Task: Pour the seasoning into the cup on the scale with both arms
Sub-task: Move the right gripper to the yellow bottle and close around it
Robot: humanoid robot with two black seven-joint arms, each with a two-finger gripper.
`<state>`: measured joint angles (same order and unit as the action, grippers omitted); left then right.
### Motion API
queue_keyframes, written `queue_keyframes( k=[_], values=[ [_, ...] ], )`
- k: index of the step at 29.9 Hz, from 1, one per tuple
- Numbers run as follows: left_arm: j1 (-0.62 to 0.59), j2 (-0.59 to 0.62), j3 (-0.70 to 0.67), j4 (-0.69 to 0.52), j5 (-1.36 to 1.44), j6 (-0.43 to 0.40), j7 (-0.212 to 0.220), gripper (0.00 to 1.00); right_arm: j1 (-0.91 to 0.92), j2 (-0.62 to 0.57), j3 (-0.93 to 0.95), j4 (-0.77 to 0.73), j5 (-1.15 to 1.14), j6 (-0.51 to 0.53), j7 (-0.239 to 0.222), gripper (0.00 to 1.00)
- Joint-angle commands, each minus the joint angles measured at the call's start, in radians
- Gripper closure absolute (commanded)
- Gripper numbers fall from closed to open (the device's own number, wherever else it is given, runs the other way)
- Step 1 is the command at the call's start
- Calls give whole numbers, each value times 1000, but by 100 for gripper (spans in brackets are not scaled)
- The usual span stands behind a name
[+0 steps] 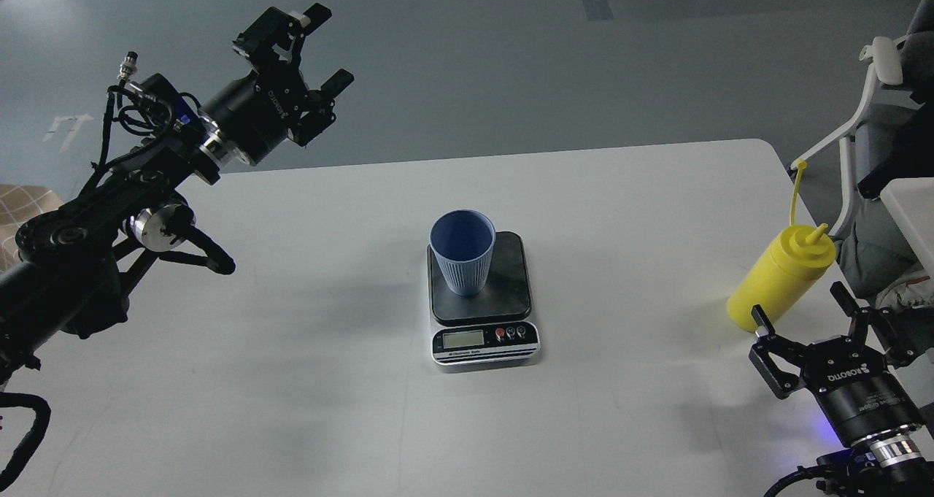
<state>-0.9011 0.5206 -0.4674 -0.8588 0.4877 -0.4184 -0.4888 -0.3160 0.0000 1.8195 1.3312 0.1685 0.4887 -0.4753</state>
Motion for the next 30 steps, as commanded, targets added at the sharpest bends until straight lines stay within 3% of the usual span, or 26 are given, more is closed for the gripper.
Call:
queue_keyframes(
  k=[1,30],
  values=[
    [5,1,-7,0,0,0,0,2,38,0,0,-33,-1,0,3,0],
    [5,32,1,-2,2,-2,0,2,245,0,17,-247,-18,0,4,0]
  ],
)
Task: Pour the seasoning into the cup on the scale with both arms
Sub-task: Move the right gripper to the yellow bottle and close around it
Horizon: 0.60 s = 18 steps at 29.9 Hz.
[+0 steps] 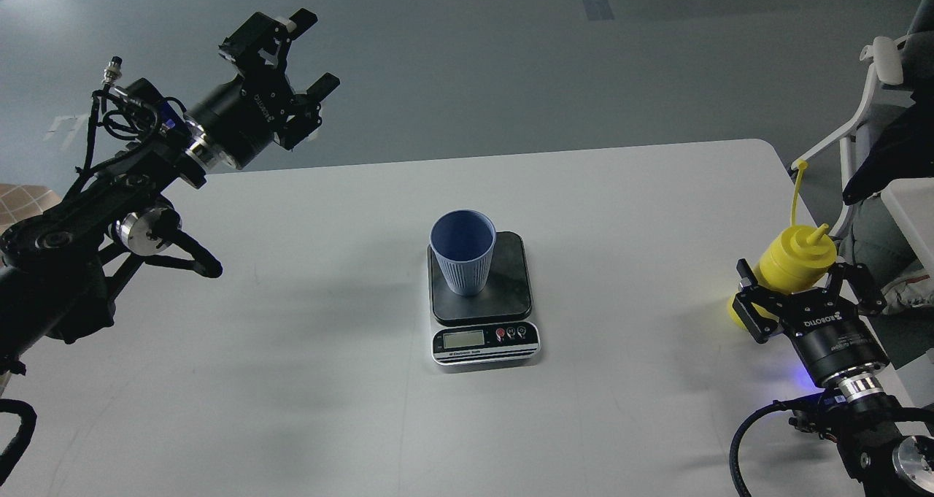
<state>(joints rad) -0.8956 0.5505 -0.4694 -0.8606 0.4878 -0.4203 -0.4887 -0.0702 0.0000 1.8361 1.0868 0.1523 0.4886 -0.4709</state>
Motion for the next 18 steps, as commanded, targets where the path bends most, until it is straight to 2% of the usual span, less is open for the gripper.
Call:
queue_keyframes(
  k=[1,11,15,18],
  values=[
    [0,0,3,0,2,0,0,2,0,0,0,-2,-2,0,0,0],
    [0,2,8,0,2,2,0,2,-6,0,-1,7,-16,0,8,2],
    [1,0,9,0,2,0,0,2,-17,0,-3,7,-45,0,41,20],
    [1,2,11,0,2,0,0,2,-26,0,-1,10,-77,0,44,52]
  ],
)
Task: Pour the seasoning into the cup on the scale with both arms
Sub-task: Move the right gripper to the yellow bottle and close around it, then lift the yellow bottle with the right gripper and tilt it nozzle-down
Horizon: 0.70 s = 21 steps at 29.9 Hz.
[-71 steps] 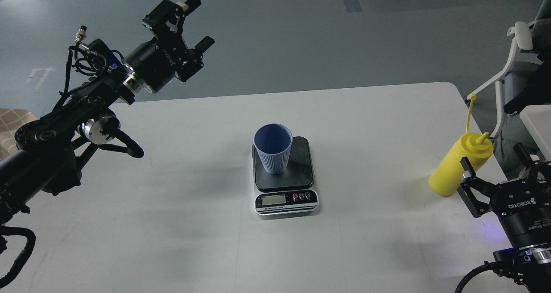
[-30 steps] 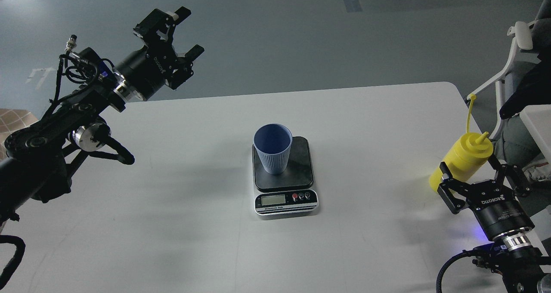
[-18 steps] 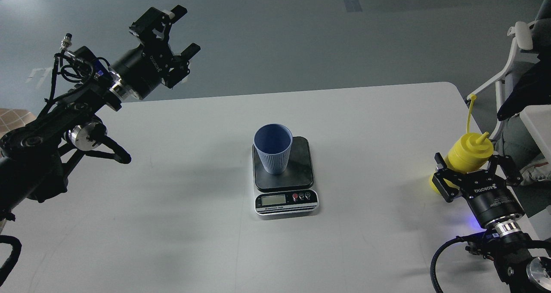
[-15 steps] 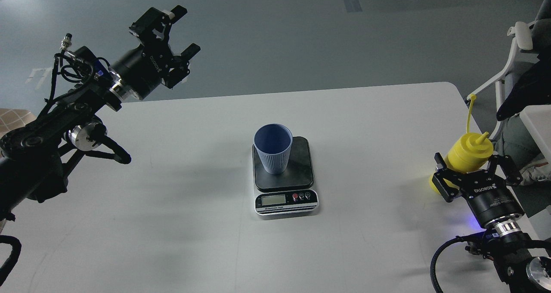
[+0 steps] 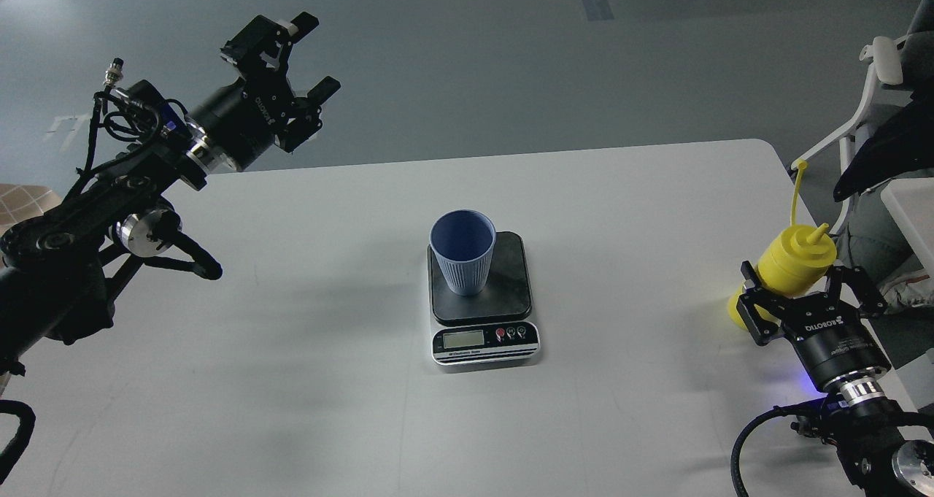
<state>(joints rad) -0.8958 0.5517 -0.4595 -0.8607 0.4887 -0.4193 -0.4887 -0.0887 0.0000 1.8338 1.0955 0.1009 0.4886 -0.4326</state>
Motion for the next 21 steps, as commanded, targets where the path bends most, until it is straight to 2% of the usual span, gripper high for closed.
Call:
queue_keyframes(
  k=[1,2,3,5,7,12,17,18,21],
  values=[
    [3,1,1,0,1,-1,0,2,-8,0,1,-2,-35,0,6,70],
    [6,2,2,0,1,-1,0,2,-8,0,1,-3,-50,0,6,81],
    [9,2,2,0,1,-1,0,2,-8,0,2,-3,-61,0,6,85],
    [14,7,2,0,1,-1,0,2,-8,0,5,-2,-90,0,8,100],
    [15,13,2,0,1,-1,0,2,-8,0,5,0,-96,0,17,100],
    [18,14,2,0,1,-1,0,2,-19,0,7,7,-222,0,123,100],
    [23,20,-10,0,1,-1,0,2,-2,0,36,32,-344,0,147,100],
    [23,23,-16,0,1,-1,0,2,18,0,59,38,-410,0,162,100],
    [23,30,-19,0,1,-1,0,2,94,0,106,81,-534,0,167,100]
  ],
)
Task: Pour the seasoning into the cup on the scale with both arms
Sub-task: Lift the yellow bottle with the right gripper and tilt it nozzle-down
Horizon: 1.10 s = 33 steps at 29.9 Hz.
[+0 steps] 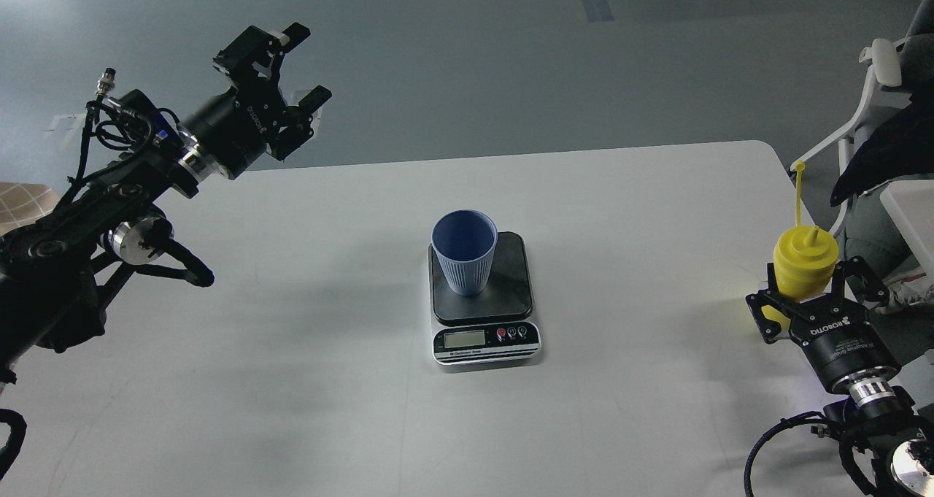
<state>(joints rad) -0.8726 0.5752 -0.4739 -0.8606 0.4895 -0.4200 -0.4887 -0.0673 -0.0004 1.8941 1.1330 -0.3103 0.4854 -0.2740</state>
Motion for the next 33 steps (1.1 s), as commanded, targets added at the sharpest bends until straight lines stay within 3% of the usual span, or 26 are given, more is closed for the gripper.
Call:
queue_keyframes(
  k=[1,4,9,16,23,27,33],
  values=[
    [1,11,-6,0,-2,0,0,2,120,0,52,63,-174,3,9,100],
    [3,12,-26,-2,-2,0,0,2,251,-59,49,79,-309,3,9,100],
    [9,23,-40,-26,-3,7,0,2,395,-61,48,152,-540,3,7,100],
    [15,46,-40,-38,-6,7,0,2,422,0,-29,286,-946,3,25,100],
    [15,46,-63,-38,-8,6,0,2,383,0,-229,410,-1436,3,139,100],
    [15,46,-66,-38,-8,7,0,2,382,0,-360,416,-1517,-11,170,100],
    [17,46,-66,-38,-8,7,0,2,391,0,-492,415,-1558,-126,173,100]
  ],
)
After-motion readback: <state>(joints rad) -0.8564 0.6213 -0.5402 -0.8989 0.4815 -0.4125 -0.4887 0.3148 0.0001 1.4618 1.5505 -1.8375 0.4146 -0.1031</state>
